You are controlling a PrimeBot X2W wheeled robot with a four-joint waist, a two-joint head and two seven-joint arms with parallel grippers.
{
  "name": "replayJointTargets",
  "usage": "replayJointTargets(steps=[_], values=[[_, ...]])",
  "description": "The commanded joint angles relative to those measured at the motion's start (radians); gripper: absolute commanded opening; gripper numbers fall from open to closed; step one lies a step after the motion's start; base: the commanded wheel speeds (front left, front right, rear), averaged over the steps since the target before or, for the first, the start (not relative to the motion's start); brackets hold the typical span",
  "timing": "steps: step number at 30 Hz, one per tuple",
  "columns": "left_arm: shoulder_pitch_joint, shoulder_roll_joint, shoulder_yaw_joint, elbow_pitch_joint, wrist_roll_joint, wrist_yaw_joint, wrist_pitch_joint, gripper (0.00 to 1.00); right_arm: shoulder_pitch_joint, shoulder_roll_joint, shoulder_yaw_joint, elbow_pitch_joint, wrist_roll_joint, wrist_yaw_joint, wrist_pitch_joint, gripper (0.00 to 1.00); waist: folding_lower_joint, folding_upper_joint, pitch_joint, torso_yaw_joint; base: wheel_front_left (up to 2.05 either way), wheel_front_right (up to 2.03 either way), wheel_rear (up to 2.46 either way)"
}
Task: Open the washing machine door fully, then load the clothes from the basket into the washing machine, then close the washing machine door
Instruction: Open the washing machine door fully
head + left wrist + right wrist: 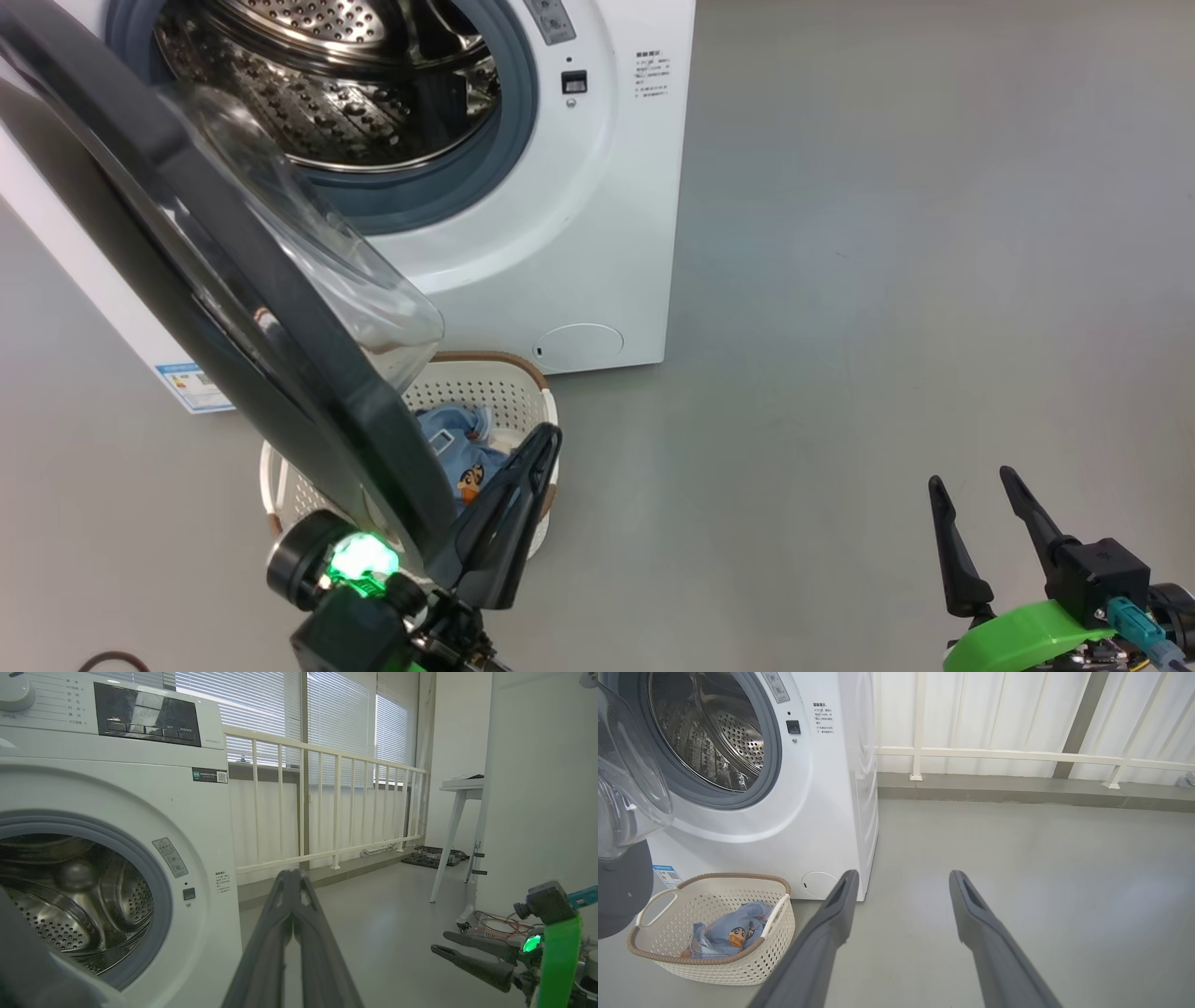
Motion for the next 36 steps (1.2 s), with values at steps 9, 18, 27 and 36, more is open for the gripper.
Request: replayJointTargets(steps=[9,18,27,36], values=[[-0.013,-0.004,0.032,0.059,-0.026,-0.003,-0.005,0.0,-0.039,-0.008,0.029,-0.021,0.027,0.002,-0.012,1.0,0.0,0.0,0.016,-0.013,0.0,0.0,0.0],[-0.039,-0.02,0.069,0.174,-0.043,-0.003,-0.005,0.0,-0.054,-0.008,0.037,-0.024,0.039,0.002,-0.012,1.0,0.0,0.0,0.053,-0.039,0.0,0.0,0.0],[-0.068,-0.031,0.121,0.238,-0.052,-0.003,-0.005,0.0,-0.064,-0.008,0.019,-0.021,0.054,0.002,-0.012,1.0,0.0,0.0,0.082,-0.053,0.0,0.0,0.0],[-0.092,-0.043,0.185,0.265,-0.044,-0.003,-0.005,0.0,-0.073,-0.008,0.026,-0.016,0.066,0.002,-0.012,1.0,0.0,0.0,0.091,-0.043,0.0,0.0,0.0]])
